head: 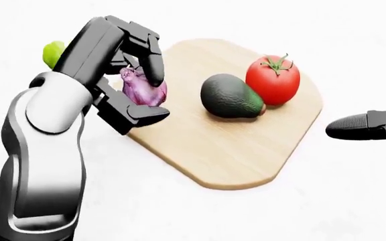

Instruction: Place the avocado, onion, tomato and bell pepper on the cutting board.

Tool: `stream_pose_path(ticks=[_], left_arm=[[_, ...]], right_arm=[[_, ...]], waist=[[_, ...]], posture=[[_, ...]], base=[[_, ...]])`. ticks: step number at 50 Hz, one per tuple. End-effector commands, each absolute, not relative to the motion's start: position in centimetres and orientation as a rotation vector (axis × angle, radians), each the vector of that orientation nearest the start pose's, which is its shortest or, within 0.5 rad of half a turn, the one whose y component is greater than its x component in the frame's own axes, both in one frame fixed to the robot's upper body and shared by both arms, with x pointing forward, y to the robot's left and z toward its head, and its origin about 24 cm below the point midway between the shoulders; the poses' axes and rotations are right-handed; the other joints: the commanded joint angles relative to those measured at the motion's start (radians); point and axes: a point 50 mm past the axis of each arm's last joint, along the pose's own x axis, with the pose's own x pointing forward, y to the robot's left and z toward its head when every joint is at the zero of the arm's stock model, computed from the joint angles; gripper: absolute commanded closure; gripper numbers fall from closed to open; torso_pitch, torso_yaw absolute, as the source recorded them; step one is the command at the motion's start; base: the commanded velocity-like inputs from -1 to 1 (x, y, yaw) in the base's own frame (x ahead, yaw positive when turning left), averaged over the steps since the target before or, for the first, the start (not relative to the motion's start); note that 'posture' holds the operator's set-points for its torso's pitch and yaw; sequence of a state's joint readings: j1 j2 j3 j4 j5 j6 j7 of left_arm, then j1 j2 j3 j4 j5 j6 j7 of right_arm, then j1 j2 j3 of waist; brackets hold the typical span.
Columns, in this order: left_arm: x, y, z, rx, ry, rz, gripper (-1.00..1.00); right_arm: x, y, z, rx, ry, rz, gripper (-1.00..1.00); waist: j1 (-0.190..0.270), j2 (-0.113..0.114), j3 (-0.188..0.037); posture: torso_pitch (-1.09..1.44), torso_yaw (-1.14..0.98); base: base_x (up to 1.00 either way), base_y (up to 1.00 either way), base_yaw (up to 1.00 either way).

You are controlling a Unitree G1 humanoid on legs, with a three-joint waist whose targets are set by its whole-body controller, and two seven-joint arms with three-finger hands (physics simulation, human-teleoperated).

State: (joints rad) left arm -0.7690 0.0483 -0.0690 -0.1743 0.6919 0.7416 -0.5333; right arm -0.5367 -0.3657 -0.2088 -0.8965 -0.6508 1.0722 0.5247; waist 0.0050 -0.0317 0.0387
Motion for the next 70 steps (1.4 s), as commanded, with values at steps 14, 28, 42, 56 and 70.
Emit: stream_pose_path(ticks=[14, 28, 42, 56, 70], left_arm=[[33.9, 8.5, 23.3, 0.655, -0.183, -0.251, 0.93], [32.9, 7.5, 23.3, 0.621, -0.184, -0.295, 0.19], [32.9, 7.3, 22.9, 0.61, -0.172, -0.317, -0.71], [34.0, 10.4, 28.4, 0.622, -0.234, -0.206, -1.0], [40.8, 17.6, 32.5, 0.634, -0.233, -0.007, -1.0]], right_arm=[[21.2, -21.7, 28.9, -0.575, -0.362, -0.324, -1.0], [21.3, -21.7, 28.4, -0.573, -0.355, -0.324, -1.0], [21.3, -21.7, 28.5, -0.574, -0.354, -0.324, -1.0], [21.2, -21.8, 28.4, -0.568, -0.356, -0.325, -1.0], [20.6, -22.2, 28.5, -0.567, -0.354, -0.341, -1.0]], waist=[[0.001, -0.008, -0.028], [0.002, -0.01, -0.027], [0.003, -0.011, -0.029], [0.002, -0.008, -0.025], [0.004, 0.001, -0.027]], posture=[[0.0, 0.0], [0.0, 0.0], [0.0, 0.0], [0.0, 0.0], [0.0, 0.0]], base=[[0.0, 0.0, 0.0], [0.0, 0.0, 0.0], [0.0, 0.0, 0.0], [0.0, 0.0, 0.0], [0.0, 0.0, 0.0]])
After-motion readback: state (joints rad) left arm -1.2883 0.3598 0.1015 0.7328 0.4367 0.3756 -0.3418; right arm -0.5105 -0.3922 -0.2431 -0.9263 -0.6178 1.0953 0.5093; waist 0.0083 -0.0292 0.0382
